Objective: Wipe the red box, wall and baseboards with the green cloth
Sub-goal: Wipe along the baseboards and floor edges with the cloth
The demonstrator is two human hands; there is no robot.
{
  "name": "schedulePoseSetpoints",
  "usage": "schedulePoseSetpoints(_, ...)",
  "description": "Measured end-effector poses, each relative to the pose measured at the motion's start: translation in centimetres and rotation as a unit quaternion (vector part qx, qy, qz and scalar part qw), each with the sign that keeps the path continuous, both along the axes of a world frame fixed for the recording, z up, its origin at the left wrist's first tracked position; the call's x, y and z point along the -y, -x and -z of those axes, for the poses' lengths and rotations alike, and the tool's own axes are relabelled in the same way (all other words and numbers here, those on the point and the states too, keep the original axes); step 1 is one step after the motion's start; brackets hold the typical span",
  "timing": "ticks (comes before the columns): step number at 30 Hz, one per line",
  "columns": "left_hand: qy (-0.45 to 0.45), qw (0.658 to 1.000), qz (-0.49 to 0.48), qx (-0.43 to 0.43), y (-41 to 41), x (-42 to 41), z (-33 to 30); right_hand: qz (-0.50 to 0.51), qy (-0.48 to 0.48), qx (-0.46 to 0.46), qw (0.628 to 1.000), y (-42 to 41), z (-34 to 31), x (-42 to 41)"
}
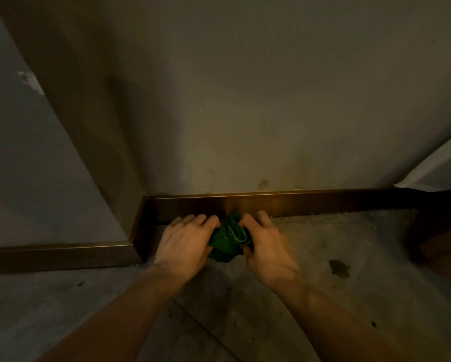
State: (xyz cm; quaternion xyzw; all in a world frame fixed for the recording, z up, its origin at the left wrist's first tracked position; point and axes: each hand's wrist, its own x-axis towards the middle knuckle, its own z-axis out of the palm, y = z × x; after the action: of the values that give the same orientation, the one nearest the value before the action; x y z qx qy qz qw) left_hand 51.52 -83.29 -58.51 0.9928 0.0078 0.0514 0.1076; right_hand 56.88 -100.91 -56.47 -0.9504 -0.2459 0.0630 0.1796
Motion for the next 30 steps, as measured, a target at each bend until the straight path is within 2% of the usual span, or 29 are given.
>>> schedulePoseSetpoints(8,-0.026,0.998,-0.032,-0.045,-0.3,0.2,-0.2,-0.008,0.02,0.004,1.0,-0.5,0.3,-0.6)
schedulePoseSetpoints(15,-0.02,0.991,-0.021,-0.13,3.1,1.3,-5.9,0.002,-0.007,-0.057,0.998,3.6,-4.5,0.4)
schedulePoseSetpoints(22,0.003,0.987,-0.002,-0.163,6.2,3.0,-18.6,0.02,0.009,-0.12,0.992,6.9,-16.8,2.2)
schedulePoseSetpoints(30,0.038,0.98,-0.006,-0.194,6.5,5.5,-39.7,0.058,0.025,-0.129,0.99,8.2,-37.9,4.2)
